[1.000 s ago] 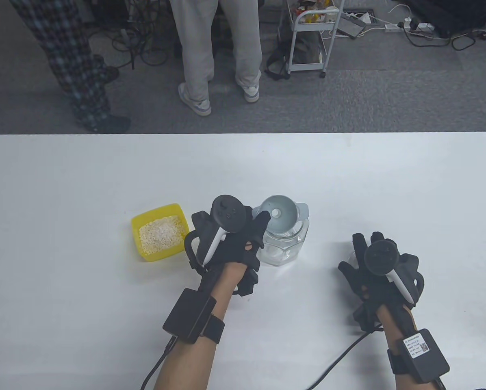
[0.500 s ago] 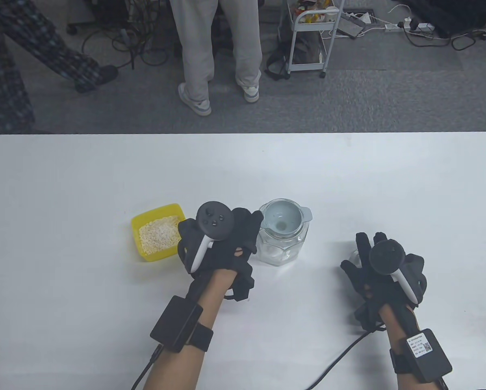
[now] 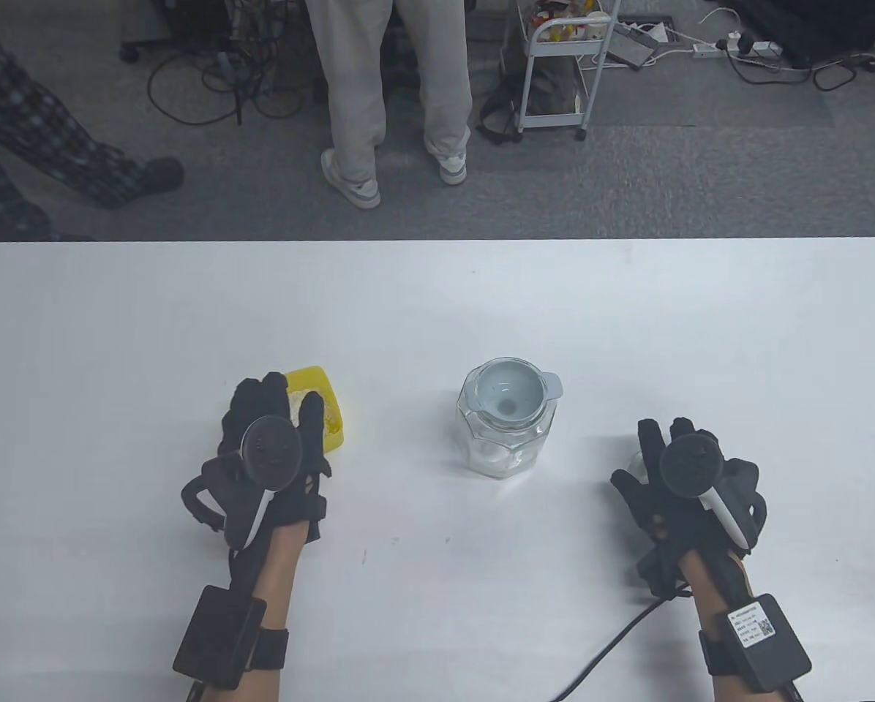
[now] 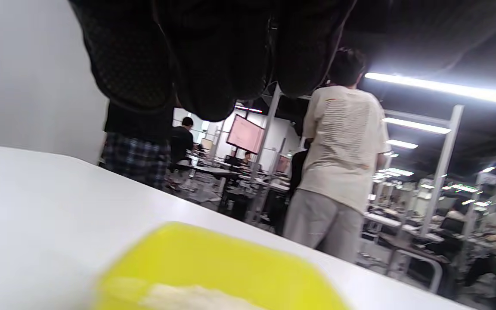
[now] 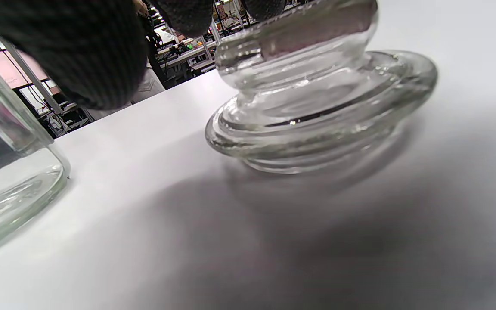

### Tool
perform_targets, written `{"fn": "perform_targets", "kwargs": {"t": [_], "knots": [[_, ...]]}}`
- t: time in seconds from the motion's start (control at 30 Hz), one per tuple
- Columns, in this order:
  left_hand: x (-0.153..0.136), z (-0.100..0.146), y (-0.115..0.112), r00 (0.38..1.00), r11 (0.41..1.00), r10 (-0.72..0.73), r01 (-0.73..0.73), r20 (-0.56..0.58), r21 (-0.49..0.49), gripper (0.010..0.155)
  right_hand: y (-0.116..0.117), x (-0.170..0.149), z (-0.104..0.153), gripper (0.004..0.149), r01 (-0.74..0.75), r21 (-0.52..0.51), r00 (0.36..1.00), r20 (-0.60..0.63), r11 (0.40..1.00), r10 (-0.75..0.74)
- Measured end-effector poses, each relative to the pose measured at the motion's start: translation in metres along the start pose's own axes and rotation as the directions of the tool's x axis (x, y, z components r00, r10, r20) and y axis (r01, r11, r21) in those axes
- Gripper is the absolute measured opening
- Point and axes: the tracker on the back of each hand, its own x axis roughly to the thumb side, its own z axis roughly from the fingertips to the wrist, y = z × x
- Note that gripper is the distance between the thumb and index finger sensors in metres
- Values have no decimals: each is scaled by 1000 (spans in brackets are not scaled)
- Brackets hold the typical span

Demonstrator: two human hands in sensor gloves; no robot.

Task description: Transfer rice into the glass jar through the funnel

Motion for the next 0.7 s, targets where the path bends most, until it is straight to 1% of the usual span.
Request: {"fn": "perform_targets", "kwargs": {"t": [0.03,0.1,0.17,0.27,0.4,0.43,0.5,0.57,0.63,0.7], "knots": [[-10,-1,-5,1000,999,-6,6,-18,-35,65,0,0,0,82,-4,1,1000,0,1000,4],[-19,1,-14,999,998,7,-10,-45,-68,66,1,1,-1,82,-10,0,1000,2,1000,10],[-23,3,-22,999,996,-13,9,-51,-89,67,2,2,-1,82,-19,-1,1000,4,1000,19],[-26,6,-31,996,995,-78,75,-41,-70,69,3,3,0,82,-26,-2,1000,7,1000,26],[-30,8,-42,995,995,-70,65,-67,-73,76,3,3,0,82,-30,-2,1000,9,1000,30],[-32,9,-45,995,996,-65,60,-71,-73,80,3,3,0,82,-34,-1,999,9,999,34],[-37,13,-52,997,997,-35,29,-74,-74,83,4,4,0,82,-42,3,999,10,999,42],[-44,15,-63,996,993,-3,-9,-94,-120,82,5,5,-1,82,-51,5,999,11,999,51],[-49,14,-67,989,989,40,-59,-141,-136,80,6,5,-1,82,-59,7,998,10,998,59],[-56,9,-71,978,977,84,-119,-190,-178,78,7,6,-1,82,-67,9,998,10,998,67]]}}
